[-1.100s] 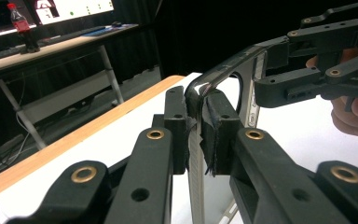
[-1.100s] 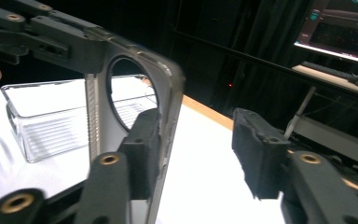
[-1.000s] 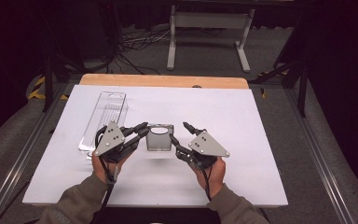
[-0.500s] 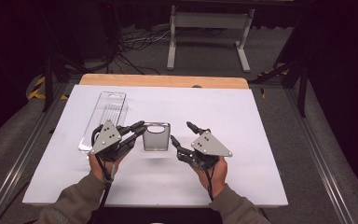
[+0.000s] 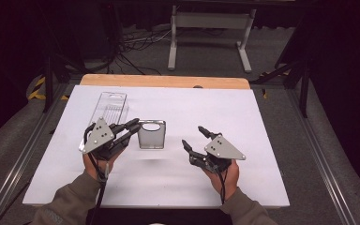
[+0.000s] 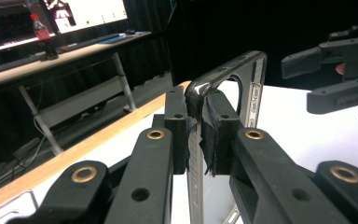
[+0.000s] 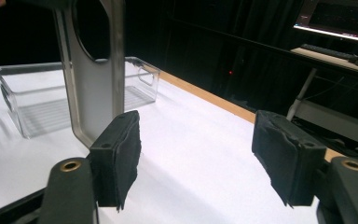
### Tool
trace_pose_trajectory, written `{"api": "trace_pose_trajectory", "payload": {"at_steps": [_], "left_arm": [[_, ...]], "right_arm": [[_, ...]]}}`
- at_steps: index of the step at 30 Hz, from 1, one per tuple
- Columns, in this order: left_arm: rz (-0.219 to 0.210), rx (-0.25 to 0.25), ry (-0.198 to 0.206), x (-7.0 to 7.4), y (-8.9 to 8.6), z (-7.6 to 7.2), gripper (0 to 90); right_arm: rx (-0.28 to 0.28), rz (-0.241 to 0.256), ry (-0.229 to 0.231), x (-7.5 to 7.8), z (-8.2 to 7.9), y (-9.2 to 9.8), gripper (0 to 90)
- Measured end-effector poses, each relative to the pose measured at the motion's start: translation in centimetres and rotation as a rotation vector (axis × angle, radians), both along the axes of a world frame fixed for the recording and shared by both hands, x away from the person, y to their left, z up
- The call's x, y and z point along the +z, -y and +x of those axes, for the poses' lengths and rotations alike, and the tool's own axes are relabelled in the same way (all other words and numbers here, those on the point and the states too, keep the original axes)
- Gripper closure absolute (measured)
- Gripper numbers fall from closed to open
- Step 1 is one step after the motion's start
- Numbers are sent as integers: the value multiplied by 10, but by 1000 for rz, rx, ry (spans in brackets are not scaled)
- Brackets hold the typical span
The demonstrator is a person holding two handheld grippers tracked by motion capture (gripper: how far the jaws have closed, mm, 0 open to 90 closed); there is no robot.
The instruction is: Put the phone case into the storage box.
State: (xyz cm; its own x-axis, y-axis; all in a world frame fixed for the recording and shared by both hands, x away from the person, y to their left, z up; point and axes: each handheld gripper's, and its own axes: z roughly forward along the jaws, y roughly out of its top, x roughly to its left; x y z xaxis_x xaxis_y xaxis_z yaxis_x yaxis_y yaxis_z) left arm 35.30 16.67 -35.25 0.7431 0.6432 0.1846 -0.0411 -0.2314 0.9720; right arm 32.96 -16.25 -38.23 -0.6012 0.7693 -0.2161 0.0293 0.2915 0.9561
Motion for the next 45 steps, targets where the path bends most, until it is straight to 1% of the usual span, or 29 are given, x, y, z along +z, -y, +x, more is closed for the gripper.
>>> {"api": "trace_pose_trajectory", "payload": {"at_steps": [2, 3, 4, 6, 7, 9, 11, 12, 14, 16, 17, 21, 22, 27, 28, 32, 36, 42, 43, 45], "left_arm": [[-5, 11, 0, 2, -2, 0, 816], [0, 14, 7, 3, -4, 0, 816], [-6, 16, 8, 4, -4, -1, 816], [-11, 24, 16, 5, -6, 0, 816], [-11, 24, 16, 5, -6, 0, 816], [-17, 25, 13, 6, -8, 0, 816], [-19, 27, 17, 7, -9, -2, 816], [-15, 24, 21, 8, -10, -2, 816], [-23, 26, 25, 9, -11, -4, 816], [-23, 25, 24, 10, -12, -4, 816], [-24, 27, 27, 11, -12, -4, 816], [-21, 35, 36, 13, -15, -6, 816], [-29, 35, 36, 14, -15, -6, 816], [-30, 45, 45, 17, -20, -6, 816], [-32, 48, 47, 17, -21, -7, 816], [-43, 48, 51, 20, -24, -8, 816], [-52, 57, 57, 23, -29, -8, 817], [-56, 75, 68, 27, -39, -8, 816], [-60, 77, 71, 28, -40, -8, 816], [-67, 86, 70, 29, -42, -7, 815]], "right_arm": [[-9, -6, -5, -3, -1, 6, 330], [-10, -6, -11, -5, -1, 9, 329], [-13, -4, -14, -6, -1, 11, 327], [-20, 7, -27, -9, -2, 18, 325], [-20, 7, -27, -9, -2, 18, 325], [-18, 30, -35, -10, -3, 25, 316], [-31, 25, -34, -11, -4, 29, 295], [-29, 26, -32, -11, -5, 32, 287], [-39, 25, -25, -12, -7, 36, 280], [-35, 24, -26, -13, -7, 37, 282], [-37, 17, -28, -14, -8, 39, 293], [-43, -2, -40, -18, -9, 43, 291], [-44, -5, -47, -19, -9, 44, 288], [-45, -26, -49, -22, -10, 45, 281], [-34, -33, -43, -22, -11, 44, 282], [-24, -34, -34, -21, -12, 43, 271], [-19, -44, -27, -21, -13, 41, 230], [4, -29, -12, -22, -13, 40, 164], [16, -35, -11, -22, -13, 39, 145], [21, -47, -7, -23, -14, 37, 128]]}}
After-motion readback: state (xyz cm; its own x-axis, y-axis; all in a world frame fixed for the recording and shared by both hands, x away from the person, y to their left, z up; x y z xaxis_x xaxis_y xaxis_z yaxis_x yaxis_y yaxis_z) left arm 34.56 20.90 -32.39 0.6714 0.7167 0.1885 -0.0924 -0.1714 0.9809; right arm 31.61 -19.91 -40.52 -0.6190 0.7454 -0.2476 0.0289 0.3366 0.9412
